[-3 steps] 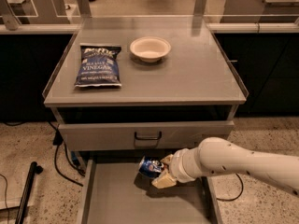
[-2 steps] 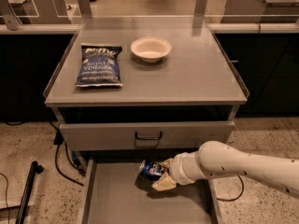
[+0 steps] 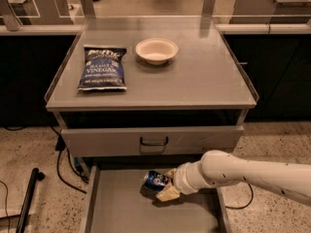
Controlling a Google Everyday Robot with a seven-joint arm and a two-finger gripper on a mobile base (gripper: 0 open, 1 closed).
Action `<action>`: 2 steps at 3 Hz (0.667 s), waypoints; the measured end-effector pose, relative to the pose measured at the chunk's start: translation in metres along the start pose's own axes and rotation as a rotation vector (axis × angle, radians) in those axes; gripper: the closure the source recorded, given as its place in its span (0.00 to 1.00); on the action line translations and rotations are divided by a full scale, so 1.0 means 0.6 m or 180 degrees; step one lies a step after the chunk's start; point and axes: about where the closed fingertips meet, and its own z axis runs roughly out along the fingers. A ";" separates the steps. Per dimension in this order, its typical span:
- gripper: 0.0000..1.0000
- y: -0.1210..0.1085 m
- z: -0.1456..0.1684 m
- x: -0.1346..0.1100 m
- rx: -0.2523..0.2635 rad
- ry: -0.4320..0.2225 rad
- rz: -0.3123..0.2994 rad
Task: Place pepsi can into middle drawer
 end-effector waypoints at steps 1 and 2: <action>1.00 -0.023 0.066 0.061 0.0015 -0.0075 0.0082; 1.00 -0.036 0.105 0.100 0.0049 -0.0153 0.0147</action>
Offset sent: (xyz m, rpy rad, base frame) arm 0.0251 -0.0192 -0.1115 0.0689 -0.0033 -0.0666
